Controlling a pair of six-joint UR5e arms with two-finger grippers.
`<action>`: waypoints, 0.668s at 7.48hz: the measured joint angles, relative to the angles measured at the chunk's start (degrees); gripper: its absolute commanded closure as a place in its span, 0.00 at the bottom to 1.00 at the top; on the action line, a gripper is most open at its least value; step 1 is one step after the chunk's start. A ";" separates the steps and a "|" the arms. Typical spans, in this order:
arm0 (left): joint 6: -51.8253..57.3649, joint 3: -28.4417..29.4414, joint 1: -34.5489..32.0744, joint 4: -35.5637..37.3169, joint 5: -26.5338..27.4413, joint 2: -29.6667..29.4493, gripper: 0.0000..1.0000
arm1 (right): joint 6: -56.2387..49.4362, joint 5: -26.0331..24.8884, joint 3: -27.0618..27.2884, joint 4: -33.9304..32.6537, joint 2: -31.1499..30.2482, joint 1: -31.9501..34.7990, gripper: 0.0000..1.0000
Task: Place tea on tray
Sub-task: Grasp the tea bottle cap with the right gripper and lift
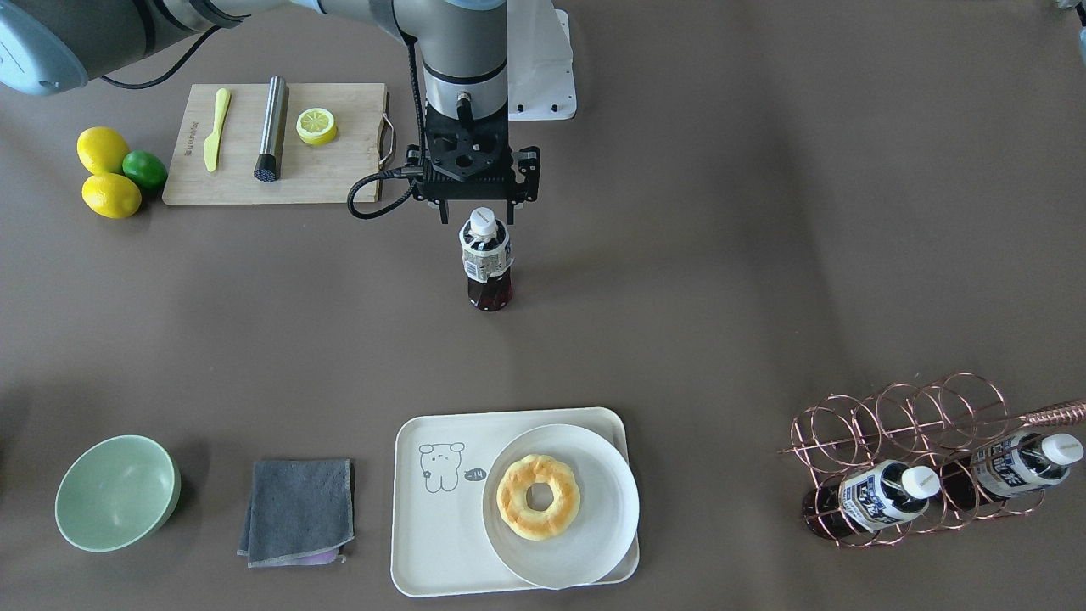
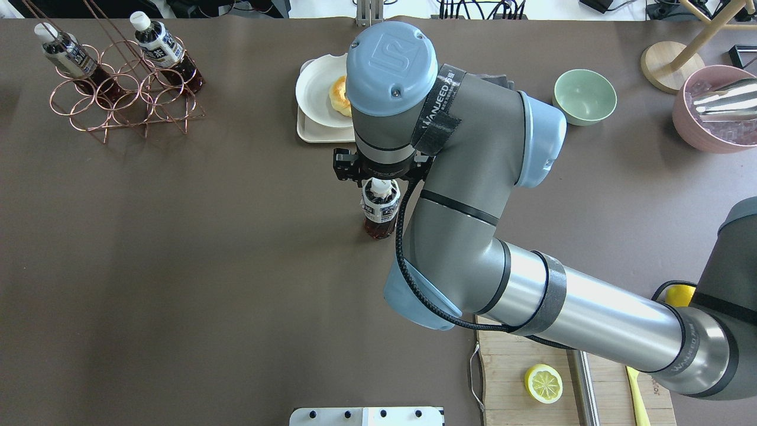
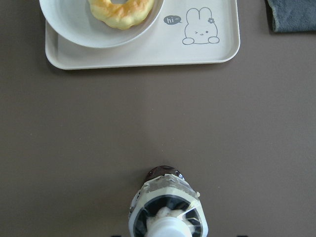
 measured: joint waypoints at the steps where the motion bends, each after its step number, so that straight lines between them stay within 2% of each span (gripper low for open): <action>1: -0.04 0.70 0.00 0.02 -0.01 -0.76 0.03 | 0.06 -0.11 -0.68 0.88 0.00 0.00 0.54; 3: -0.08 1.07 0.01 0.11 0.00 -1.43 0.03 | 0.24 -0.17 -1.19 1.65 0.03 0.00 0.80; 4: -0.08 1.11 0.01 0.12 0.00 -1.55 0.03 | 0.25 -0.16 -1.22 1.74 0.07 0.00 0.97; 5: -0.09 1.16 0.01 0.13 0.01 -1.59 0.03 | 0.26 -0.09 -1.12 1.77 0.17 0.00 1.00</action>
